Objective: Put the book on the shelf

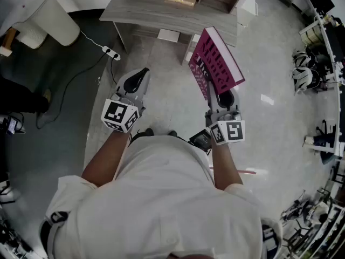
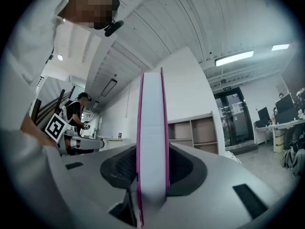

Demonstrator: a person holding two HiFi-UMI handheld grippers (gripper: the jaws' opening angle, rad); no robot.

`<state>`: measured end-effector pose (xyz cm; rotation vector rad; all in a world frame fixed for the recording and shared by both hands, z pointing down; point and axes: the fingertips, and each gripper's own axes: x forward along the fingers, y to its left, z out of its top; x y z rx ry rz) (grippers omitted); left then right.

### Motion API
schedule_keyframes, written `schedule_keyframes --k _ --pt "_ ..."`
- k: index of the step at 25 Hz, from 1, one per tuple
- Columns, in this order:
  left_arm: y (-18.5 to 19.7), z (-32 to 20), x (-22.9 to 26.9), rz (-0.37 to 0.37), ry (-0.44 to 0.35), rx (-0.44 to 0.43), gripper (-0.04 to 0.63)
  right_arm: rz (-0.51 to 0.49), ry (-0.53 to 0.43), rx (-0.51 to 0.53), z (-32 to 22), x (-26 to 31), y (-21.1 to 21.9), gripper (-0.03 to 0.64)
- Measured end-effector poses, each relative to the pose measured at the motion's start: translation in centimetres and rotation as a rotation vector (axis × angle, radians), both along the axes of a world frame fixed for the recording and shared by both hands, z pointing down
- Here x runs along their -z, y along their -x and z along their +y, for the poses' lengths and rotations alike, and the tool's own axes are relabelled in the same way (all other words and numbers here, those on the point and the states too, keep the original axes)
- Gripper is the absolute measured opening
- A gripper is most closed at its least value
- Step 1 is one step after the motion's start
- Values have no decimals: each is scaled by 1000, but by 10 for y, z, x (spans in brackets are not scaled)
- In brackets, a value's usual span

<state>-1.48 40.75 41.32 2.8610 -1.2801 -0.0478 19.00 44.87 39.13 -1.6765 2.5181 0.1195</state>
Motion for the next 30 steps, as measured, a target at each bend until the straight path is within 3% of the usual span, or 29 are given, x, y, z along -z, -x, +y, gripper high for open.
schedule_keyframes --k 7,19,30 --pt "15 14 9 -9 -19 -4 23 -10 -9 2 17 6 13 141" --pt "4 31 -8 9 -32 -16 23 -3 -28 2 40 -13 -10 141" --pt "3 0 -32 21 1 -3 23 -2 -19 27 5 -36 -14 141"
